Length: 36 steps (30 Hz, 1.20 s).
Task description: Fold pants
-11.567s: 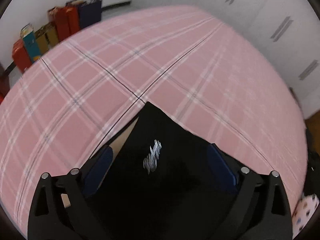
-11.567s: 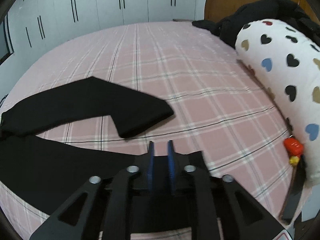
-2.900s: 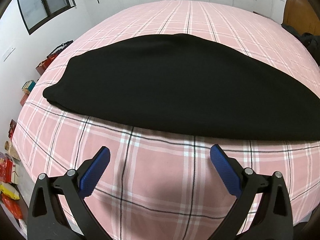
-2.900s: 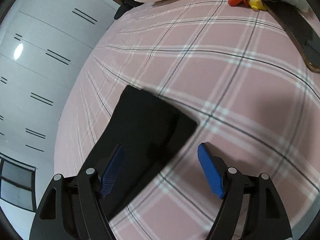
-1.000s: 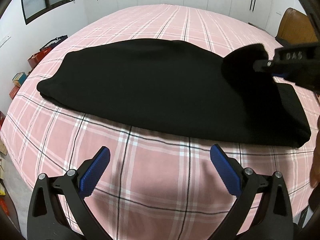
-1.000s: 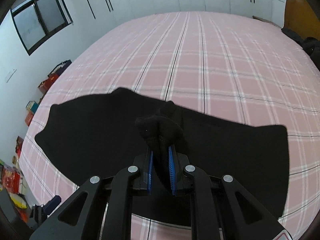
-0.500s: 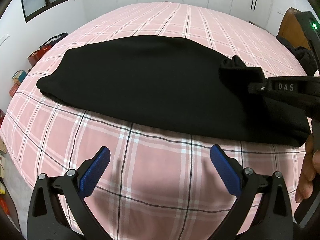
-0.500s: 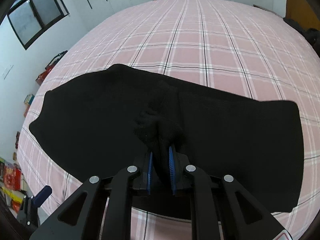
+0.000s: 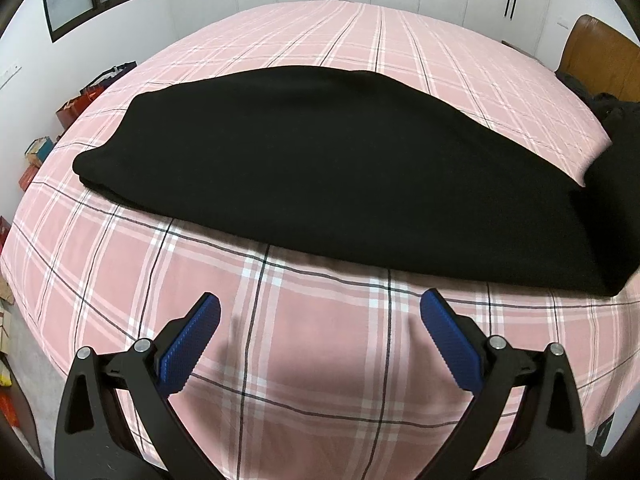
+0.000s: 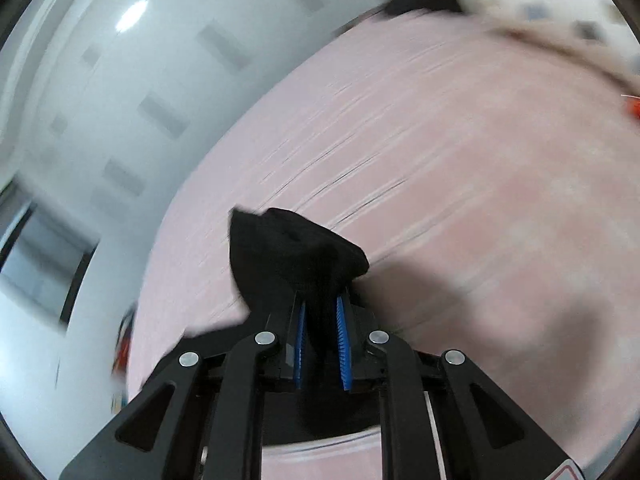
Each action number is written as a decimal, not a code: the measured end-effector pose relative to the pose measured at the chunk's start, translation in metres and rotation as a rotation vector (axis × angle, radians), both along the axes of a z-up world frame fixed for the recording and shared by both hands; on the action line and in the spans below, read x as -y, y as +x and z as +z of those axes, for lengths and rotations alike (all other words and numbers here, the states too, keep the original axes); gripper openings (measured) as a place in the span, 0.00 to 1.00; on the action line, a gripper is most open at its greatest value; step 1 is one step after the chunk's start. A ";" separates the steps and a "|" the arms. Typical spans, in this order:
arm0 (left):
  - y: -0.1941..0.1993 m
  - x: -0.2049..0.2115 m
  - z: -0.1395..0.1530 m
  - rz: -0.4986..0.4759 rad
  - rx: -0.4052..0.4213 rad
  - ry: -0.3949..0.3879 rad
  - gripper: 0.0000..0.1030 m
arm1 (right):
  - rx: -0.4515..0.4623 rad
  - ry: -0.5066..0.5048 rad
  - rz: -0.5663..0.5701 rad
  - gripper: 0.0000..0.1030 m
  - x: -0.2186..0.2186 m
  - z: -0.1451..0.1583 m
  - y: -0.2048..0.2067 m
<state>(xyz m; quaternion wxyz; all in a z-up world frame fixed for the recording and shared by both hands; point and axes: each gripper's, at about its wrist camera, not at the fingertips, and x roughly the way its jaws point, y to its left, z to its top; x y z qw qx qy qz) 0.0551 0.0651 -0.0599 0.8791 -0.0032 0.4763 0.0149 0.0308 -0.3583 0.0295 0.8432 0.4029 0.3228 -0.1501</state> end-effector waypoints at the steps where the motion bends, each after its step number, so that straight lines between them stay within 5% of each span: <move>1: 0.000 0.002 0.000 -0.004 0.000 0.007 0.95 | -0.029 -0.013 -0.066 0.12 0.028 -0.008 -0.019; 9: -0.002 0.014 -0.004 -0.033 -0.022 0.052 0.95 | -0.197 0.035 -0.210 0.14 0.116 -0.084 -0.061; 11: -0.001 0.014 -0.005 -0.031 -0.025 0.064 0.95 | -0.199 0.091 -0.236 0.23 0.123 -0.094 -0.072; 14: 0.000 0.013 -0.005 -0.024 -0.029 0.062 0.95 | -0.116 0.165 -0.244 0.62 0.118 -0.095 -0.088; 18: 0.002 0.014 -0.006 -0.025 -0.031 0.065 0.95 | -0.049 0.208 -0.211 0.65 0.103 -0.096 -0.095; 24: 0.002 0.015 -0.006 -0.026 -0.031 0.074 0.95 | -0.129 0.272 -0.241 0.74 0.104 -0.123 -0.064; 26: 0.001 0.016 -0.005 -0.027 -0.029 0.075 0.95 | -0.109 0.256 -0.211 0.71 0.111 -0.115 -0.040; 28: 0.000 0.016 -0.005 -0.029 -0.027 0.076 0.95 | -0.033 0.258 -0.139 0.14 0.116 -0.099 -0.023; 31: 0.000 0.015 -0.006 -0.023 -0.030 0.073 0.95 | 0.113 0.118 -0.093 0.13 0.118 -0.055 -0.025; 33: 0.002 0.013 -0.006 -0.020 -0.031 0.068 0.95 | -0.026 0.057 -0.096 0.15 0.128 -0.077 -0.021; 35: 0.003 0.013 -0.006 -0.027 -0.034 0.066 0.95 | -0.202 0.196 -0.097 0.15 0.141 -0.131 -0.019; 36: 0.003 0.014 -0.006 -0.036 -0.034 0.069 0.95 | -0.141 0.218 -0.120 0.15 0.141 -0.133 -0.029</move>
